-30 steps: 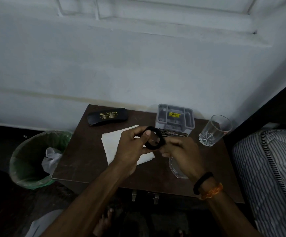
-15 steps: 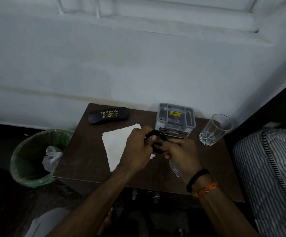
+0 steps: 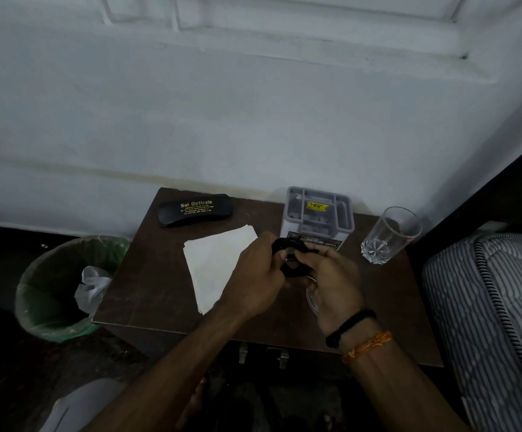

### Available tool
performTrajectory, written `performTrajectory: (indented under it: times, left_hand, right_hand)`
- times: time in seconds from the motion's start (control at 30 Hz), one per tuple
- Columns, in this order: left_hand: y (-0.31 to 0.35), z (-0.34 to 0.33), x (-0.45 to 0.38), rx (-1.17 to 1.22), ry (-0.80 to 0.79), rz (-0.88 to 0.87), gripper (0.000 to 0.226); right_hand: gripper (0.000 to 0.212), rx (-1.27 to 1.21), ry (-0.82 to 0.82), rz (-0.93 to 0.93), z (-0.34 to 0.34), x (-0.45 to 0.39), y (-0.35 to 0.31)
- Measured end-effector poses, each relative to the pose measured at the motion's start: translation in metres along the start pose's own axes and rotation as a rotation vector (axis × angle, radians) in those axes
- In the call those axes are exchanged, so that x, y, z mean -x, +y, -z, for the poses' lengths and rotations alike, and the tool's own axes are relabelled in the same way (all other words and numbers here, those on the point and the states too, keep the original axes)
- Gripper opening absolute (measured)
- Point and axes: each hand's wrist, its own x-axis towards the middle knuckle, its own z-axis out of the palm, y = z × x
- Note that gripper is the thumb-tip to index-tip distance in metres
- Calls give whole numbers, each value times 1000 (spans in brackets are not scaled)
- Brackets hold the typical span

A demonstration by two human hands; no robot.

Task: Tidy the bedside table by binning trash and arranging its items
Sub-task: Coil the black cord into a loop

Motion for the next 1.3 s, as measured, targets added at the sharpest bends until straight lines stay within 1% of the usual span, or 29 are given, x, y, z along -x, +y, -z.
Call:
performTrajectory:
  times: [0.07,0.17,0.27,0.33,0.4,0.43,0.5,0.53,0.57,0.63,0.7,0.77,0.83,0.9,1.0,1.1,1.2,1.3]
  left_hand:
    - [2,-1,2,-18,-6,-9,9]
    - [5,4,-1,23,-16,15,12]
    - [1,13,-7,93,-16,48,10]
    - [-3,15,-9,56,-1,39,10]
    - [-7,14,-8,-35,14,23,10]
    - [-9,14,-9,-89,24,3,10]
    - [-11,14,-8,-138,38,-39,10]
    - [-10,13,-7,-116,41,-50,10]
    - [-8,13,-7,-77,41,-58,9]
    - [-3,13,-6,-16,43,-73,8]
    - [-1,13,-6,-6,49,-81,7]
    - [-1,13,-8,-8,63,-81,6]
    - [-3,13,-9,-15,94,-89,6]
    - [-3,14,-8,-26,146,-106,12]
    - [-3,18,-8,-21,203,-111,21]
    - [-5,24,-10,13,202,-109,27]
    - [-9,27,-13,27,163,-68,28]
    - [-12,28,-13,58,130,-11,25]
  right_hand:
    - [17,45,7,54,-1,-1,2]
    - [16,152,-74,145,0,-2,3]
    - [20,202,-185,129,3,-4,-4]
    - [21,262,-249,125,7,-8,-7]
    - [21,299,-302,138,7,-8,-9]
    - [20,325,-329,173,6,-7,-9]
    - [21,466,-348,312,5,-5,-7]
    - [23,543,-338,376,6,-4,-5]
    - [24,561,-322,388,7,-3,-5]
    - [25,490,-295,346,10,-4,-3]
    - [28,439,-250,324,13,-5,-2]
    - [39,413,-231,274,16,-6,-1]
    - [45,361,-282,141,17,-5,-3]
    - [43,262,-392,-7,18,-1,-11]
    - [42,174,-479,-121,20,2,-21]
    - [42,171,-491,-135,24,2,-25]
    - [31,272,-454,-61,22,1,-18]
    - [30,393,-401,22,15,-5,-7]
